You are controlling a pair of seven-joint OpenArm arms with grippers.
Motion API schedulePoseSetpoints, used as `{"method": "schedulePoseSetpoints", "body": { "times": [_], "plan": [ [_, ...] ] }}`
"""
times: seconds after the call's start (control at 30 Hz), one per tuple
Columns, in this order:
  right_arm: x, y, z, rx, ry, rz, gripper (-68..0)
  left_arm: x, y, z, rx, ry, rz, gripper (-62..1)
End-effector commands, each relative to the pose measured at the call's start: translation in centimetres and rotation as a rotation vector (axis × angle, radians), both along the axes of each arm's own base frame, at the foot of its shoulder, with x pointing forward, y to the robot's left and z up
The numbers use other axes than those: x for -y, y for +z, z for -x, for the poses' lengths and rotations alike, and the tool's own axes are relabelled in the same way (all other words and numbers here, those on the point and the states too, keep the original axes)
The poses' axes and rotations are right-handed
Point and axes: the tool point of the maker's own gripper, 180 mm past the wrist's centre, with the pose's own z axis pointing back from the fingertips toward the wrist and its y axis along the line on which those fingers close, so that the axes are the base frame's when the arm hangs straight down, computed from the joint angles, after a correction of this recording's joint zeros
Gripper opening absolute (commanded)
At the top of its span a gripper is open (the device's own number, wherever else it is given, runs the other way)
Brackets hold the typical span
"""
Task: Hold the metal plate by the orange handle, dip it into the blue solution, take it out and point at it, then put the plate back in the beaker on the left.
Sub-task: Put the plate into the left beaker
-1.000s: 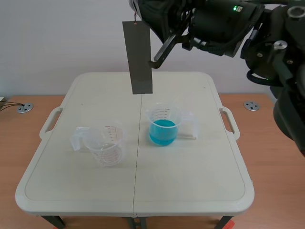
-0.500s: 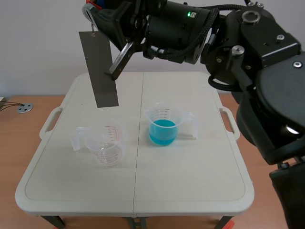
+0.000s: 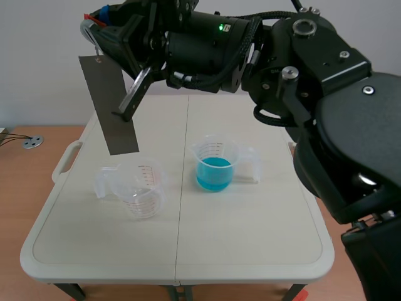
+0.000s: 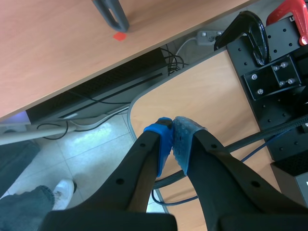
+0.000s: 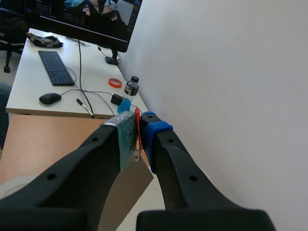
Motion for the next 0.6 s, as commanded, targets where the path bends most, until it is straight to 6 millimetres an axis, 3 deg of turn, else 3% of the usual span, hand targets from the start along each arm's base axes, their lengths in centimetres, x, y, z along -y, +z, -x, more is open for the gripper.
{"method": "schedulePoseSetpoints", "body": {
  "times": [0.0,0.57],
  "plan": [
    [-0.3,2.0,0.4,0.037,0.024,-0.045,-66.2,0.1,0.3,-0.3,0.013,-0.004,0.005,-59.4],
    [-0.4,1.0,0.1,0.008,0.021,-0.035,-66.2,0.1,0.3,-0.4,0.016,-0.004,0.005,-59.4]
  ]
}}
